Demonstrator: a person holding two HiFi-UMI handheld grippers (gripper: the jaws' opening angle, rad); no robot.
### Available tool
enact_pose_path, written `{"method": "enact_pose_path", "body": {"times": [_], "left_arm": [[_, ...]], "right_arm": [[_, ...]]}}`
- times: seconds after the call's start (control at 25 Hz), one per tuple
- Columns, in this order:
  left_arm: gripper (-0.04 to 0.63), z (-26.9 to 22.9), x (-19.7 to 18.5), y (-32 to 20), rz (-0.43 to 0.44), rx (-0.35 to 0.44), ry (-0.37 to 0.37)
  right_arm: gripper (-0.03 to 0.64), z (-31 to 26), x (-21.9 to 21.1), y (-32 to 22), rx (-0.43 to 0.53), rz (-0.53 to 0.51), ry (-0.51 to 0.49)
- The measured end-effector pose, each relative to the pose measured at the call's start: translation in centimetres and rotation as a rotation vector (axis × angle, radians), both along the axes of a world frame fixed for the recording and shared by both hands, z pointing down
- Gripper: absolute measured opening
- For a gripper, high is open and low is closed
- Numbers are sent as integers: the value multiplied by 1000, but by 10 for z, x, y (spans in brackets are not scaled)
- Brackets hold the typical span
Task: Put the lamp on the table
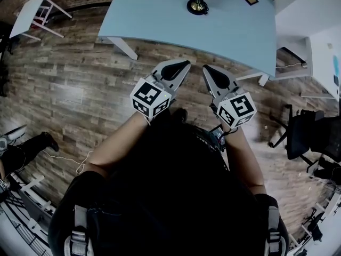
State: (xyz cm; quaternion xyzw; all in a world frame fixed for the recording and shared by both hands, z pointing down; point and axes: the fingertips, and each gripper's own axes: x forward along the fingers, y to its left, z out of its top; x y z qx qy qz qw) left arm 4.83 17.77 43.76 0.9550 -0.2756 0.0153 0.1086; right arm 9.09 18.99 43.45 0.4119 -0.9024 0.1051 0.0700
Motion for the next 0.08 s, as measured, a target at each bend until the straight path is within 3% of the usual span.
{"method": "enact_pose_path", "body": {"times": [0.08], "left_arm": [[9,-1,2,5,-1,-1,1]], "right_arm": [[15,-1,2,4,0,-1,-1]]}}
